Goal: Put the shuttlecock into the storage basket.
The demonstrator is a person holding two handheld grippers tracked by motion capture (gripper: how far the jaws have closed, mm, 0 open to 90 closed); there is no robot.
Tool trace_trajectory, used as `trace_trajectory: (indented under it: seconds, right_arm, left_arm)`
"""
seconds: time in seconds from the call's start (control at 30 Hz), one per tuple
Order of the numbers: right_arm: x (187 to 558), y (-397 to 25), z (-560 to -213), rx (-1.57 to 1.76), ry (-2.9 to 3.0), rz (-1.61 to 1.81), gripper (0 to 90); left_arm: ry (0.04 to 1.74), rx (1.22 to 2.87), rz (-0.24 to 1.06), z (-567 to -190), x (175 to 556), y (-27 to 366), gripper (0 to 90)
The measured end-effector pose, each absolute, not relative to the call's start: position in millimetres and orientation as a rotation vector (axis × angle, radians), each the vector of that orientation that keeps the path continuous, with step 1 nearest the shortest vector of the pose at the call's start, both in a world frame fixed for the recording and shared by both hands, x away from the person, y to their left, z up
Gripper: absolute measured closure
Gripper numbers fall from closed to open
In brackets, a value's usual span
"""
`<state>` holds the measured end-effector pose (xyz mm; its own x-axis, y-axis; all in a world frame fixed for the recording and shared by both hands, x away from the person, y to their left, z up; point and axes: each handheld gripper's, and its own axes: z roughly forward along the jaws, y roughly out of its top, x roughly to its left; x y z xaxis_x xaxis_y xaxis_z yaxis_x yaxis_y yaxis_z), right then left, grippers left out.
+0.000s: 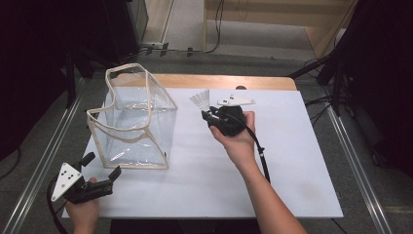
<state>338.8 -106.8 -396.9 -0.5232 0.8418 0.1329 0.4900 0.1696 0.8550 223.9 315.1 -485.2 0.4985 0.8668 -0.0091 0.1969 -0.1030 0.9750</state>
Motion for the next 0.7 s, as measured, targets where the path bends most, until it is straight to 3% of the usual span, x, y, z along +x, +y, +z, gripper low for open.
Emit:
trace_trajectory:
  seconds: [0.7]
  right_arm:
    - [333, -86, -385, 1.186, 2.104, 1.343, 63.2]
  left_arm:
    - [0.932, 1.604, 0.733, -485, 224, 315, 0.0]
